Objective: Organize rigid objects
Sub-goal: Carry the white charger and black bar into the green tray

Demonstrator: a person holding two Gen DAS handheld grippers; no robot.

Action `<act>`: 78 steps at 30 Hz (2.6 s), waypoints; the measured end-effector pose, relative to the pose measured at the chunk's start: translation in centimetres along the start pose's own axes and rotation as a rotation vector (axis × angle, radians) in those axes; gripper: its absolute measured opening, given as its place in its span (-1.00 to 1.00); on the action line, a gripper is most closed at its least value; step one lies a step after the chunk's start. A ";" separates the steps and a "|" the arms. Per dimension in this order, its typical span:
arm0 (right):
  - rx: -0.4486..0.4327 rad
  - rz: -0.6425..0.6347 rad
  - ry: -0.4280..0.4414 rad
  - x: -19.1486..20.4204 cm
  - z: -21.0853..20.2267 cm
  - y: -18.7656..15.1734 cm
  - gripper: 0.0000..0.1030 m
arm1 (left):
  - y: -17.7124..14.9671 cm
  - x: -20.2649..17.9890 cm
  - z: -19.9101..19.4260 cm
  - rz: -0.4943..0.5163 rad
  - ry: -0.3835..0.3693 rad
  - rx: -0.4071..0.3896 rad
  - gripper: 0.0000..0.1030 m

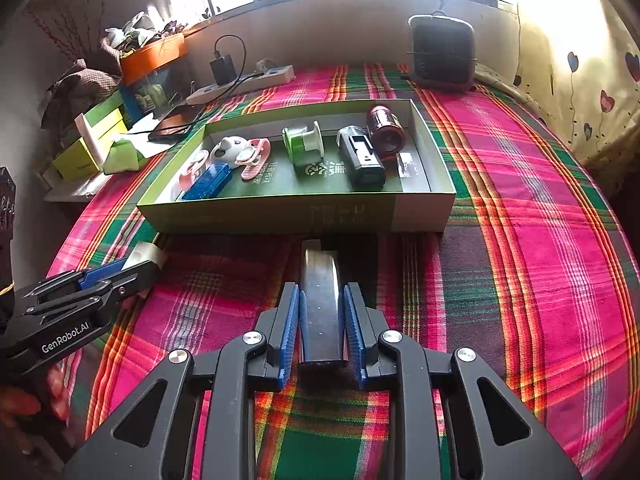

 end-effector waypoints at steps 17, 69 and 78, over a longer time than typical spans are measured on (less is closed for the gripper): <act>-0.045 -0.001 0.031 0.1 -1.7 0.3 -0.52 | 0.4 -1.0 -1.8 0.010 -0.004 -0.042 -0.37; 0.007 0.027 0.105 -1.8 2.4 8.0 -0.52 | 8.7 -4.5 3.0 0.030 -0.089 -0.035 -0.37; 0.050 -0.002 0.093 -1.8 4.1 8.2 -0.53 | 9.1 -4.9 4.7 0.044 -0.092 -0.006 -0.37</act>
Point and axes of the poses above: each gripper's, at about its wrist camera, not at the fingertips, and z roughly the way its jaws point, x to its left, y to its top, the point moved 3 cm from there along z, roughly the way its jaws point
